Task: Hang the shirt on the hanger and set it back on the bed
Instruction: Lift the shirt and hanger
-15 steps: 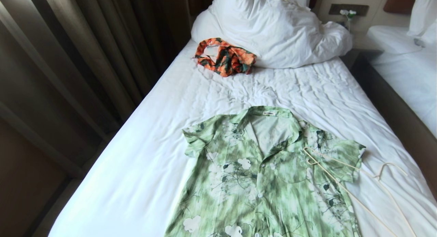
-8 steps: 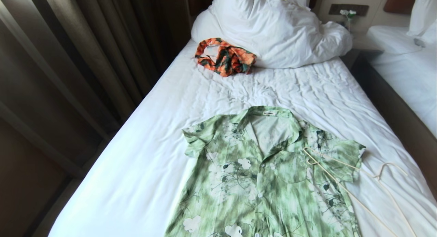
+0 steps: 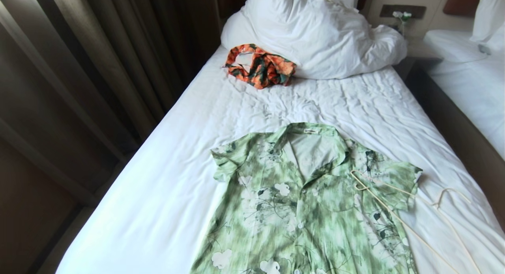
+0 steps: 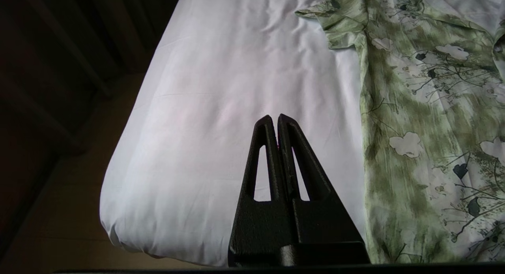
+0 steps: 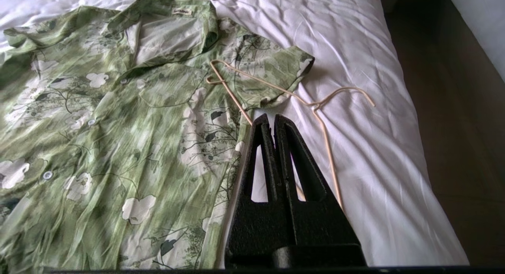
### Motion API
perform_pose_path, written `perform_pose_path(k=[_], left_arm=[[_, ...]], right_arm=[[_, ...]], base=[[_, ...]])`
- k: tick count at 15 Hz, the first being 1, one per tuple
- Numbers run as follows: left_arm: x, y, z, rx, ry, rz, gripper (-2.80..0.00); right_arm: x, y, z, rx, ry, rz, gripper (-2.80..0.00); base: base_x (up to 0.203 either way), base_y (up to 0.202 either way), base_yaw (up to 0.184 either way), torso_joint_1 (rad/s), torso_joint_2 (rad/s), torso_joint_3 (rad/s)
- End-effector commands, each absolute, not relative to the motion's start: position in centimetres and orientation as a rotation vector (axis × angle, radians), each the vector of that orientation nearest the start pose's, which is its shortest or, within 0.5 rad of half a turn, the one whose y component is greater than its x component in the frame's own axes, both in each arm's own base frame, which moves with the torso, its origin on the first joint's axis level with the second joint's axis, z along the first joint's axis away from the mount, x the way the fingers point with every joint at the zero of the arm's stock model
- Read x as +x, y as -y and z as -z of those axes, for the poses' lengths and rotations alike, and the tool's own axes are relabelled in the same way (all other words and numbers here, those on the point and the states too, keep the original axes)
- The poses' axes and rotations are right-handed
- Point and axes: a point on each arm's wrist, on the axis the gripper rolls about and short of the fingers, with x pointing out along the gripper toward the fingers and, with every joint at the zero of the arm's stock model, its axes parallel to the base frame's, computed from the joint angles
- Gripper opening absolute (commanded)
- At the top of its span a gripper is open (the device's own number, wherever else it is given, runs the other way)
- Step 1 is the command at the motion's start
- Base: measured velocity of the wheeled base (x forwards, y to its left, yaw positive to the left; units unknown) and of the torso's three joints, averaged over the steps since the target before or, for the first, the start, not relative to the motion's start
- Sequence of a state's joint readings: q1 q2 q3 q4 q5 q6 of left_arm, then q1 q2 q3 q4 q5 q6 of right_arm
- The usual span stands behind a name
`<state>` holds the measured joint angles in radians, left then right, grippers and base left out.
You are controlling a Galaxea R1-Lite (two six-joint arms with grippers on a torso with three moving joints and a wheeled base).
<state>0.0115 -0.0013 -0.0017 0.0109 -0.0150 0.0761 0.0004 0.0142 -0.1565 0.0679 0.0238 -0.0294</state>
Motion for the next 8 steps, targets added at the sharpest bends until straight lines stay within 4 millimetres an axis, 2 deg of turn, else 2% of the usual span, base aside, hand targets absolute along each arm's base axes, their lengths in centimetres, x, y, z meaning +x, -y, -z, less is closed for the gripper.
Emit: perform_pose_path(k=[1, 4, 7, 8], left_arm=[[-2.3, 0.1, -7.5, 0.077, -0.009, 0.003, -2.80], [-2.3, 0.1, -7.5, 0.077, -0.009, 0.003, -2.80], [-2.3, 0.1, -7.5, 0.077, -0.009, 0.003, -2.80], [-2.3, 0.1, -7.5, 0.077, -0.009, 0.003, -2.80]], right_arm=[[-3.7, -0.1, -12.8, -0.032, 0.078, -0.027, -2.80], [-2.5, -0.1, -16.0, -0.032, 0.009, -0.037, -2.80], [0.8, -0.1, -19.6, -0.003, -0.110, -0.037, -2.80], [2.5, -0.1, -20.6, 0.029, -0.165, -0.035, -2.80]], base=[[0.000, 0.000, 0.000, 0.000, 0.00, 0.000], [0.000, 0.000, 0.000, 0.000, 0.00, 0.000], [0.000, 0.000, 0.000, 0.000, 0.00, 0.000], [0.000, 0.000, 0.000, 0.000, 0.00, 0.000]])
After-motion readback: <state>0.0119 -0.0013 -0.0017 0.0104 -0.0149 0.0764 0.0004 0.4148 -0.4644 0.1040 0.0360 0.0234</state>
